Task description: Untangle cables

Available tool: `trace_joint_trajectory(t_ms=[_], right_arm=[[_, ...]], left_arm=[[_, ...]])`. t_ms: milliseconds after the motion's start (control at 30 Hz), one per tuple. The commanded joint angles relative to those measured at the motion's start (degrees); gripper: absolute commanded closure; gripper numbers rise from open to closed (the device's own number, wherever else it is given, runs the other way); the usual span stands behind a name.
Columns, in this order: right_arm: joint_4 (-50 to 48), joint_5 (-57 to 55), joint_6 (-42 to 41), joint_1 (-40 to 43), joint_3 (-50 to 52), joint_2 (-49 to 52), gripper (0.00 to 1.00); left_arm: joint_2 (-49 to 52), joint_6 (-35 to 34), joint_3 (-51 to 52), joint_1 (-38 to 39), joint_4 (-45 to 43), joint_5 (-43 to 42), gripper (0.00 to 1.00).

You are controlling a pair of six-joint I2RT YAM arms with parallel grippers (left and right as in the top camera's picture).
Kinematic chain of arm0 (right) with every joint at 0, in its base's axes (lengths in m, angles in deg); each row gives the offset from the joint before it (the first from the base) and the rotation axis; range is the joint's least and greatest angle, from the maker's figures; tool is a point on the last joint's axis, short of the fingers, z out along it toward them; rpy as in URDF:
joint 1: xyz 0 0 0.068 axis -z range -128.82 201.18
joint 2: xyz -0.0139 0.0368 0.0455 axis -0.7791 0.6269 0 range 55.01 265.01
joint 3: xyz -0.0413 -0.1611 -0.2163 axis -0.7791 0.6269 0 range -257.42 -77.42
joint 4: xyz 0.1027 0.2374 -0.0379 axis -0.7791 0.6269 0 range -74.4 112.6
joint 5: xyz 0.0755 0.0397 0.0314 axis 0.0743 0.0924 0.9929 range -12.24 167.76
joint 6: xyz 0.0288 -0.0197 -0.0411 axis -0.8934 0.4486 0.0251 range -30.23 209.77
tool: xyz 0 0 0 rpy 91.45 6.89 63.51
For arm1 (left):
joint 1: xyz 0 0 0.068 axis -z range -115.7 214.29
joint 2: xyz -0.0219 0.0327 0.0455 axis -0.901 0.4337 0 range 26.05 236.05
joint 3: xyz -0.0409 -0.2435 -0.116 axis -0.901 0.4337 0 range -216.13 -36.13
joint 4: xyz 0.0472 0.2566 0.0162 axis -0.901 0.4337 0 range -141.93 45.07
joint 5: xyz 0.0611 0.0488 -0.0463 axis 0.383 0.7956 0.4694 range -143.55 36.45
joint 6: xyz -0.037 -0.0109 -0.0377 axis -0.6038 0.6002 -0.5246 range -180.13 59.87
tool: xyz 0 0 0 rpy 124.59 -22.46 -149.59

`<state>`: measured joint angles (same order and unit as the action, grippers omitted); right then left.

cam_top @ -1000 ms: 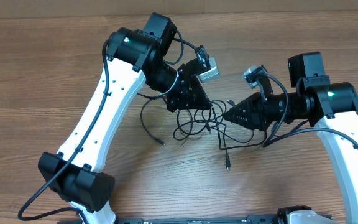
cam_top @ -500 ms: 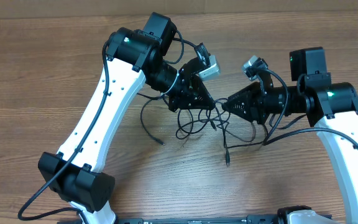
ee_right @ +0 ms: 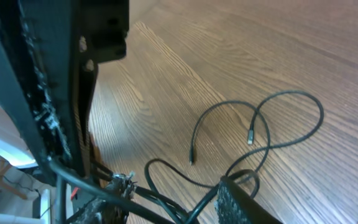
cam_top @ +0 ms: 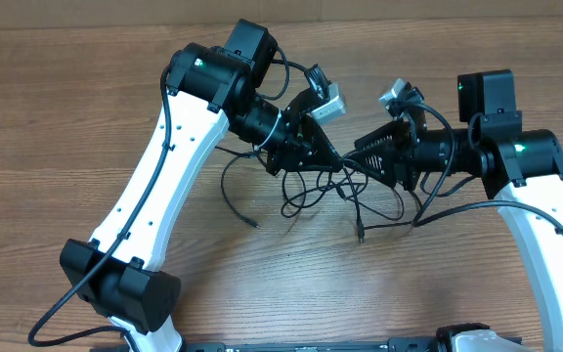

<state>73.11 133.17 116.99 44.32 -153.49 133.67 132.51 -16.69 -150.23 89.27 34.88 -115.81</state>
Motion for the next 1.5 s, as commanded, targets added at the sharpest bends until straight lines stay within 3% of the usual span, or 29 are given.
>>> trace_joint_trajectory(t_ms=[0,167,233,333,400,567,733,800,867,1100,1233,1467], right_arm=[[-0.7,1.7,0.3,-0.3,-0.8,-0.1,0.66],[-0.1,1.7,0.3,-2.0,-0.8,-0.1,0.96],[-0.2,1.7,0.3,-2.9,-0.8,-0.1,0.96],[-0.2,1.6,0.3,-3.7,-0.8,-0.1,0.96],[-0.2,1.1,0.3,-3.7,-0.8,-0.1,0.96],[-0.3,-1.2,-0.5,-3.7,-0.8,-0.1,0.96],[-3.2,-7.8,-10.0,-3.7,-0.8,-0.1,0.96],[-5.0,-12.7,-16.2,-3.7,-0.8,-0.1,0.96],[-5.7,-15.6,-19.6,-3.7,-0.8,-0.1,0.96],[-4.4,-15.9,-19.9,-3.8,-0.8,-0.1,0.96],[-4.3,-14.5,-19.9,-3.8,-0.8,-0.1,0.96],[-5.0,-13.1,-19.7,-3.8,-0.8,-0.1,0.96]], left_arm=[[-1.6,0.3,-0.9,-0.2,-0.1,-2.5,0.96],[-1.6,0.3,-0.9,-0.2,-0.1,-2.1,0.96],[-1.6,0.3,-0.9,-0.2,-0.2,-1.0,0.96],[-1.6,0.1,-0.9,-0.2,-0.1,5.1,0.81],[-1.6,-1.8,-0.9,-0.2,-0.1,9.5,0.78],[-1.6,-7.3,-0.9,-0.2,0.0,20.2,0.77],[-1.6,-9.0,-0.9,-0.2,0.3,25.0,0.82],[-1.6,-9.0,-0.9,-0.2,0.3,25.2,0.96],[-1.6,-9.5,-0.9,-0.2,0.0,24.6,0.96],[-1.6,-9.8,-0.9,-0.2,-3.2,15.5,0.95],[-1.6,-9.8,-0.9,-0.2,-5.2,14.4,0.66],[-1.5,-9.8,-0.6,1.0,-6.0,16.2,0.66]])
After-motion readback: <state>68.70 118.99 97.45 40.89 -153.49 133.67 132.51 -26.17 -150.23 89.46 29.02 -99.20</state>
